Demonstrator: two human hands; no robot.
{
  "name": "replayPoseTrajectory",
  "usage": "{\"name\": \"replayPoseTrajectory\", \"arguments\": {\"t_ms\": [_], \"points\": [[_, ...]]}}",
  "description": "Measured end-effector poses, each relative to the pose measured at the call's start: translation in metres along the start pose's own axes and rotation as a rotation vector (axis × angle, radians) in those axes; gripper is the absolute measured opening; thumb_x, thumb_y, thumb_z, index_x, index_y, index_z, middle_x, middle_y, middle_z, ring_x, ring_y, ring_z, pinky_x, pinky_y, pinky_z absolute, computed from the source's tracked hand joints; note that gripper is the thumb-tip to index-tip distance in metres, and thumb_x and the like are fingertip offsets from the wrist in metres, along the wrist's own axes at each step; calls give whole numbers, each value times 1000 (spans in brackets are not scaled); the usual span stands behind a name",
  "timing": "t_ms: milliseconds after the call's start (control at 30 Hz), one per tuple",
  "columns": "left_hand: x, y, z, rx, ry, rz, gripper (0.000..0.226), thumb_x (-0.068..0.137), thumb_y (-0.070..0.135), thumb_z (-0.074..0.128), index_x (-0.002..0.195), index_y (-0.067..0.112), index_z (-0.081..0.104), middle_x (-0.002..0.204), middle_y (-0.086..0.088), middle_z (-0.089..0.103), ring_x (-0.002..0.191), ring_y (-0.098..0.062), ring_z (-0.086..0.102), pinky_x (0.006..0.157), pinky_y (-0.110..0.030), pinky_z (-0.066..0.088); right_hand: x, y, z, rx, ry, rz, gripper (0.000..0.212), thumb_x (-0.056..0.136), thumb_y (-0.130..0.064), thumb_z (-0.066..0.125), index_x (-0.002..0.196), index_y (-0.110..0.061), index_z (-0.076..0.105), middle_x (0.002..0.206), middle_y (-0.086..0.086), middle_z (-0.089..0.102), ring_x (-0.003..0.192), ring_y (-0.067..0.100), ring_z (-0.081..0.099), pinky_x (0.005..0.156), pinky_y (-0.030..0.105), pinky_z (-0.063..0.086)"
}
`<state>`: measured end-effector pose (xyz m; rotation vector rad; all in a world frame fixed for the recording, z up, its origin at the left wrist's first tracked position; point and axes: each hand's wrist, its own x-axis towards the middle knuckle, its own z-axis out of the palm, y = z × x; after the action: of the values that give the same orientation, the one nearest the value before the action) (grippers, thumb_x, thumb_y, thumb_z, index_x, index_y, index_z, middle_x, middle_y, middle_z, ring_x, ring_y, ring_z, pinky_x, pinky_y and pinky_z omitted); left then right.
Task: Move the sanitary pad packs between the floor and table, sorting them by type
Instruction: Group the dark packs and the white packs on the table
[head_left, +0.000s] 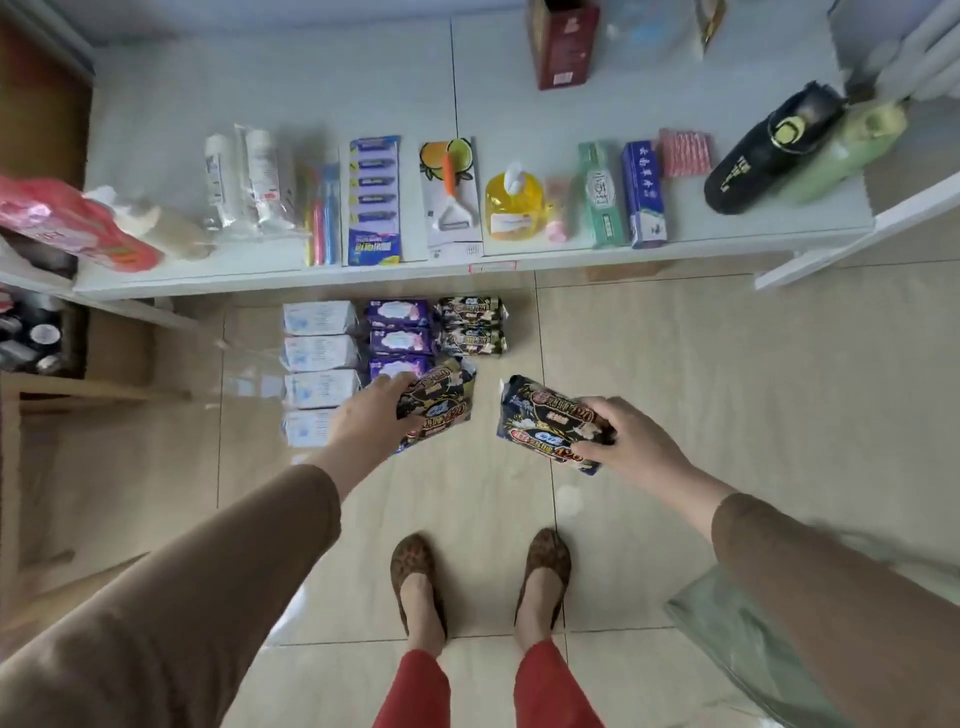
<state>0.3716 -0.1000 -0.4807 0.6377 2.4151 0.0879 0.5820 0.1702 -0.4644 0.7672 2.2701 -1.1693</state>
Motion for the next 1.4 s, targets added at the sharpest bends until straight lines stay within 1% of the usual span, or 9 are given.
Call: {"name": "replayPoseTrajectory", "arguments": {"t_ms": [233,400,533,700,833,967,1067,1167,1400], "points": [[104,-6,115,50,29,44,51,88,32,68,129,18,42,118,-6,55,99,-33,61,70,-41,47,76,84,103,-79,46,-14,61,79,-31,68,134,-45,46,113,-16,51,97,8,59,76,26,43],[171,-10,173,117,25,98,53,89,20,67,135,18,41,125,-9,42,96,-37,60,68,-44,48,144,110,158,-140,80,-74,62,82,-21,68,138,-28,43,129,-6,55,107,17,60,80,30,46],[216,-17,206,120,26,121,57,85,8,64,134,23,40,125,-9,41,87,-37,61,60,-41,46,192,121,192,-150,80,-129,48,81,-18,65,126,-22,49,120,-4,56,97,21,60,70,30,40],[251,-28,231,94,31,130,60,81,8,68,131,23,39,128,-10,39,81,-33,58,56,-36,39,231,131,221,-132,86,-151,48,81,-12,64,126,-22,48,122,-3,54,95,21,59,69,31,43],[260,-35,236,79,18,116,69,82,3,68,140,22,35,135,-10,36,100,-38,59,69,-44,53,249,133,232,-157,81,-170,52,82,-7,62,130,-20,48,128,-2,52,101,22,59,72,30,43],[254,-44,229,114,42,188,72,87,19,73,146,22,32,139,-7,37,121,-31,46,92,-47,51,262,124,236,-156,93,-165,54,81,0,61,132,-16,49,131,2,50,104,26,59,75,32,46],[245,-53,220,134,110,226,66,87,16,69,144,20,36,137,-6,39,123,-30,43,92,-47,49,269,114,239,-114,115,-139,56,82,3,59,134,-15,48,133,4,46,99,28,61,71,29,41],[232,-60,215,128,114,242,62,87,10,64,143,20,38,136,-6,40,123,-29,43,94,-45,50,268,102,238,-13,153,-65,62,85,2,59,141,-16,39,140,5,39,93,31,63,70,36,49],[171,-48,190,92,61,163,65,89,14,64,146,20,34,139,-5,39,126,-29,42,96,-45,48,214,77,200,7,178,0,68,86,2,60,147,-12,35,146,8,34,116,30,55,93,38,47]]}}
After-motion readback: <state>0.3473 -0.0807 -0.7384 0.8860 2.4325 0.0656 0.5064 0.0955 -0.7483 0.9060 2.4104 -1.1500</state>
